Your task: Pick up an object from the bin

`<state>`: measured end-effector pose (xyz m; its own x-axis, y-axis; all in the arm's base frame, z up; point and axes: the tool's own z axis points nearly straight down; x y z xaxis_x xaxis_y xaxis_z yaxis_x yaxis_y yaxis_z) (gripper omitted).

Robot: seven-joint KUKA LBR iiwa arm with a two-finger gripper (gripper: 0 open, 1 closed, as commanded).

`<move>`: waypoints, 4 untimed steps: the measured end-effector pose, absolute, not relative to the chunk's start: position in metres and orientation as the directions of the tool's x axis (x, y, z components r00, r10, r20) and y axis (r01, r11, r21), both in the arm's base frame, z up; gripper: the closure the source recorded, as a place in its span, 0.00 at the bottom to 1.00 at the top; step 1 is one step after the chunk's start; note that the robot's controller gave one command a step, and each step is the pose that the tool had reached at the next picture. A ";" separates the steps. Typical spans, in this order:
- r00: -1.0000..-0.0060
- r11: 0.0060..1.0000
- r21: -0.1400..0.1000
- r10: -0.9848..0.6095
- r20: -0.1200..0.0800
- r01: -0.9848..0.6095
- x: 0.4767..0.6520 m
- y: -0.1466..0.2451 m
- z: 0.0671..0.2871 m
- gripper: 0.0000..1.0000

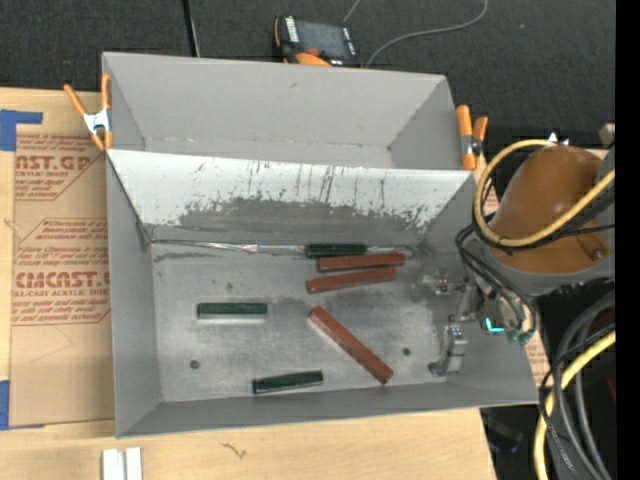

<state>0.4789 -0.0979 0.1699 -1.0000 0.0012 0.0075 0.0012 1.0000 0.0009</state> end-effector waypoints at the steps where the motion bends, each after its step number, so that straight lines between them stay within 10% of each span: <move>1: -1.000 1.000 0.000 -0.013 -0.009 -0.013 0.483 -0.068 0.068 0.00; 3: -0.993 0.993 0.005 0.119 -0.001 0.119 0.496 0.083 0.091 0.00; 4: -0.984 0.984 0.006 0.177 -0.005 0.177 0.571 0.158 0.069 0.00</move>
Offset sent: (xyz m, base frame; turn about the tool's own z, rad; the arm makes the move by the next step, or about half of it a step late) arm 0.0020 0.0281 -0.0999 -0.0143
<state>0.5705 0.1581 0.0693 -0.9843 0.1767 -0.0053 0.1766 0.9843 0.0062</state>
